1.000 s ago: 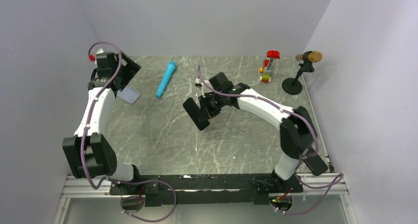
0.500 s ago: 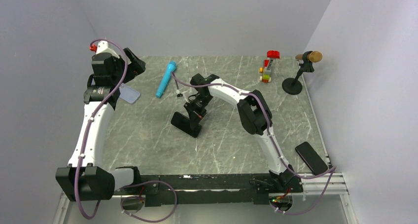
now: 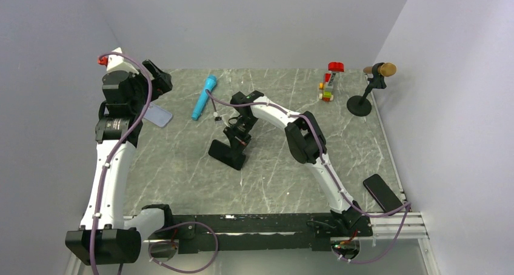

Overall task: Take the phone out of the phone case
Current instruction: Place the phone at the center of the board, then move the phone to the center of the board.

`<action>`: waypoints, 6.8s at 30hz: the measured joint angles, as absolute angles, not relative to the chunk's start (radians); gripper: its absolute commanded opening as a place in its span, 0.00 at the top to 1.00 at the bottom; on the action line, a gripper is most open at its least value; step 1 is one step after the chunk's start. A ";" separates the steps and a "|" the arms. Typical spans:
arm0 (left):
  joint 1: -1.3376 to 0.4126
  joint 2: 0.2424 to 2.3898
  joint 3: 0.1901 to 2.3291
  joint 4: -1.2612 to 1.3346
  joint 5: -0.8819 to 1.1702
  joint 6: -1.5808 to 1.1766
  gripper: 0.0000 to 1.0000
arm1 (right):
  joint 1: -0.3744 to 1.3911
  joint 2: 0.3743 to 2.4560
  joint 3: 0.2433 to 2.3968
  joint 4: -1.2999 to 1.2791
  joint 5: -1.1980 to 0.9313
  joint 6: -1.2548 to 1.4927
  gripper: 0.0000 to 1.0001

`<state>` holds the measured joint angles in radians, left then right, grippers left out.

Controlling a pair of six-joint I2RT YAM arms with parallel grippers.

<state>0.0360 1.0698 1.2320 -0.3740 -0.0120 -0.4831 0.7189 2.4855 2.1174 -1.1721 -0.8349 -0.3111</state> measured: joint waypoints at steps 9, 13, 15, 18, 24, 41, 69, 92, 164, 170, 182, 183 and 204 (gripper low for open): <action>0.036 1.073 1.217 -0.364 0.004 -0.484 0.01 | 0.729 2.431 2.033 -1.083 -0.756 -0.207 0.84; 0.036 1.078 1.215 -0.364 0.003 -0.484 0.01 | 0.734 2.422 2.025 -1.069 -0.720 -0.192 0.82; 0.036 1.078 1.214 -0.363 0.004 -0.484 0.01 | 0.734 2.422 2.025 -1.068 -0.712 -0.185 0.79; 0.036 1.078 1.214 -0.364 0.006 -0.484 0.01 | 0.736 2.422 2.025 -1.062 -0.688 -0.173 0.71; 0.036 1.078 1.214 -0.364 0.007 -0.484 0.01 | 0.737 2.402 1.982 -0.993 -0.616 -0.140 0.60; 0.036 1.078 1.214 -0.363 0.007 -0.483 0.01 | 0.742 2.277 1.863 -0.809 -0.303 -0.075 0.26; 0.036 1.078 1.198 -0.349 0.022 -0.483 0.01 | 0.051 1.253 0.765 -0.499 0.368 0.686 0.17; 0.018 1.078 1.188 -0.340 0.022 -0.483 0.01 | -1.000 0.873 0.462 -0.534 0.430 0.871 0.01; 0.009 1.078 1.182 -0.333 0.056 -0.483 0.00 | -1.192 0.929 0.380 -0.345 0.255 0.815 0.00; 0.009 1.078 1.182 -0.332 0.056 -0.483 0.01 | -1.213 0.934 0.369 -0.320 0.220 0.814 0.00; 0.009 1.078 1.182 -0.319 0.069 -0.483 0.01 | -1.139 0.834 0.303 -0.286 0.142 0.817 0.00; 0.009 1.078 1.182 -0.319 0.072 -0.483 0.01 | -1.102 0.827 0.300 -0.288 0.149 0.827 0.00; 0.019 1.078 1.182 -0.305 0.117 -0.491 0.01 | 0.007 0.912 0.316 -0.271 0.355 1.191 0.00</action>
<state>0.0193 1.0782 1.1816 -0.3046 0.1165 -0.4908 0.0067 0.9115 0.3157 -0.2707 0.3553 1.1912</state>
